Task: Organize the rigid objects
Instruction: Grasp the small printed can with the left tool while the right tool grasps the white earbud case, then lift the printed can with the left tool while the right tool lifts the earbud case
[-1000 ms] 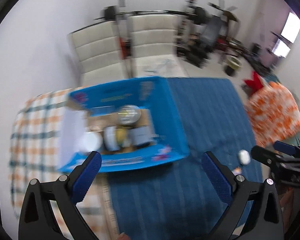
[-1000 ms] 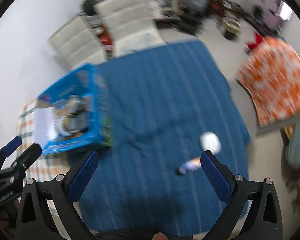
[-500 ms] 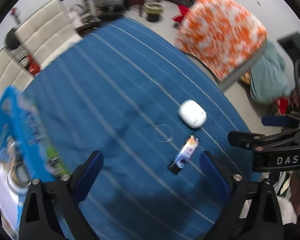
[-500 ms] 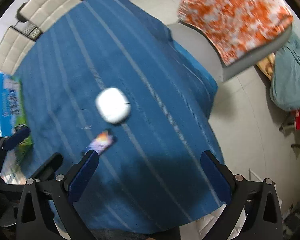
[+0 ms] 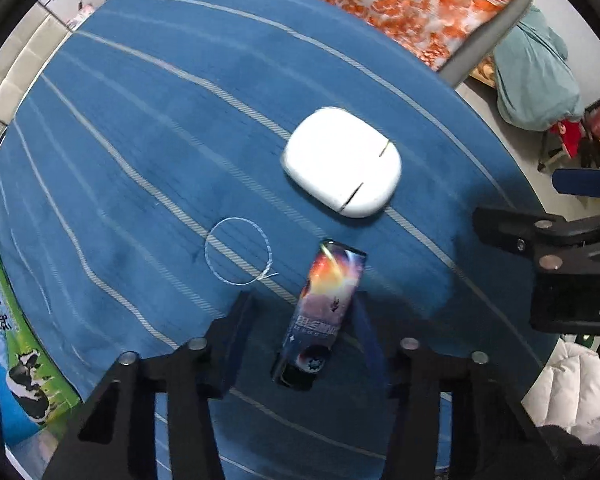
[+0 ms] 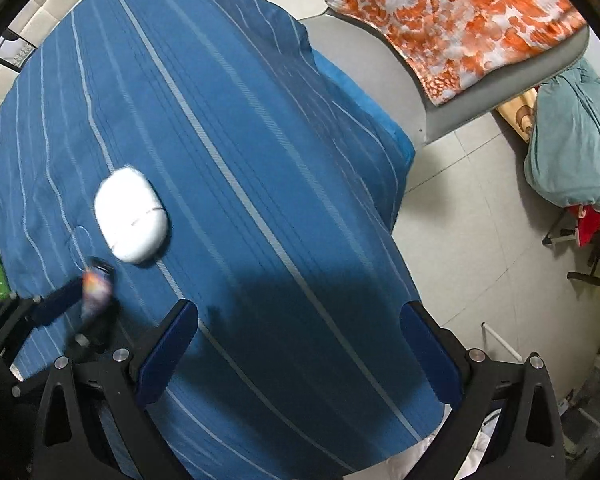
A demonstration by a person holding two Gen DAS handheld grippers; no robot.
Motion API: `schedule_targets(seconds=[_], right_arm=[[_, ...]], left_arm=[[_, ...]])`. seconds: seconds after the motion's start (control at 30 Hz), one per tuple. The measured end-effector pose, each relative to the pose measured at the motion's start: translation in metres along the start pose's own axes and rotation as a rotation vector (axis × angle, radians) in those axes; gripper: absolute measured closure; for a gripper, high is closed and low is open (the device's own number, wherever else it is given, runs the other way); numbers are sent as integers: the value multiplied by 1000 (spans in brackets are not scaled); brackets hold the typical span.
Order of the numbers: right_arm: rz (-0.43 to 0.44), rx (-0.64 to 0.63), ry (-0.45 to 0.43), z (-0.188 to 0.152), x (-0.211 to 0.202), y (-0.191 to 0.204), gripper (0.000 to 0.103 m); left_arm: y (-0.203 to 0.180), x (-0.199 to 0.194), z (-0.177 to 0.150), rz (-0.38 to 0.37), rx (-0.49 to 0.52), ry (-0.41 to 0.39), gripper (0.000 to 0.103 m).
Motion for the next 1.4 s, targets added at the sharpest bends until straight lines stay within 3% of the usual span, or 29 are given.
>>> schedule_targets(seconds=[0.07, 0.17, 0.23, 0.3, 0.4, 0.5, 0.6, 0.67, 0.77, 0.9, 1.1, 1.23, 1.37, 1.4], right_arm=[[22, -16, -5, 6, -2, 10, 0], [59, -43, -22, 19, -4, 32, 0], [76, -61, -43, 30, -6, 48, 0], [73, -89, -62, 40, -5, 64, 0], [55, -135, -39, 49, 7, 87, 19], [94, -131, -1, 50, 17, 100, 29], [28, -161, -3, 45, 17, 111, 47], [44, -168, 16, 40, 17, 115, 53], [78, -165, 44, 33, 16, 118, 54], [90, -151, 35, 31, 15, 116, 53], [130, -129, 40, 31, 12, 112, 53], [196, -96, 55, 38, 12, 99, 51], [207, -72, 39, 43, 9, 90, 43], [202, -77, 41, 43, 10, 91, 43]], left_arm=[[13, -4, -3, 29, -76, -6, 80], [44, -7, -12, 37, -255, 10, 80], [72, -10, -22, 17, -411, 14, 80], [89, -11, -29, -19, -503, 10, 80], [109, -14, -37, -52, -603, 4, 80], [113, -14, -43, -104, -657, -13, 80], [111, -15, -45, -129, -662, -16, 77], [115, -14, -44, -129, -654, -13, 77], [112, -13, -40, -113, -626, -7, 75], [107, -7, -26, -112, -575, -7, 58], [98, -3, -22, -85, -554, -33, 47], [98, -1, -21, -60, -547, -44, 46], [98, 0, -20, -65, -540, -45, 46], [99, 1, -20, -64, -544, -43, 50]])
Point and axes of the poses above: each gripper's, at about its wrist camera, not at the fingertips, and x roughly the way its jaws point, y to its left, z to its top, the point moved 4 cm from there along x, roughly the way its jaws point, and after that the axes turned 6 degrees about -y, right-handed, at the moved point
